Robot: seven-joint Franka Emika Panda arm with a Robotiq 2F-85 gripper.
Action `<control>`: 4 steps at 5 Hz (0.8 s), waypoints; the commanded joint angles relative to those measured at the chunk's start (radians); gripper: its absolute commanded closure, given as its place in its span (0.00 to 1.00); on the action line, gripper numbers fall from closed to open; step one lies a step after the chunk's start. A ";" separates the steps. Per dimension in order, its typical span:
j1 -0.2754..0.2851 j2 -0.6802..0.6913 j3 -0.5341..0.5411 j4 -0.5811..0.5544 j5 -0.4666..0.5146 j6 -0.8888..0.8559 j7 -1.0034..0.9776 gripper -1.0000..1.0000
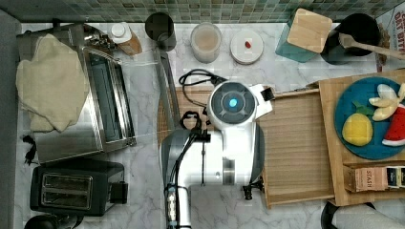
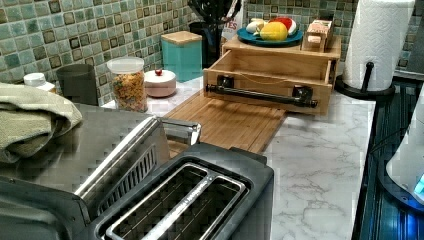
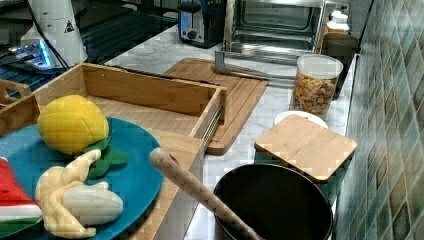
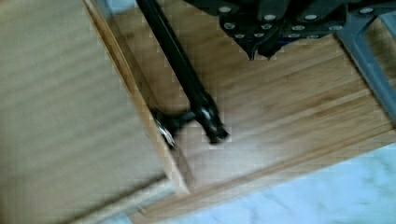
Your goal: Close the drawer.
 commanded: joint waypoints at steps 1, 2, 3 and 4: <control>0.017 -0.070 0.006 -0.187 -0.054 0.149 -0.245 1.00; 0.014 -0.045 0.012 -0.243 -0.105 0.213 -0.214 1.00; 0.019 -0.044 0.014 -0.322 -0.088 0.324 -0.192 1.00; 0.024 -0.036 0.023 -0.335 -0.097 0.316 -0.143 1.00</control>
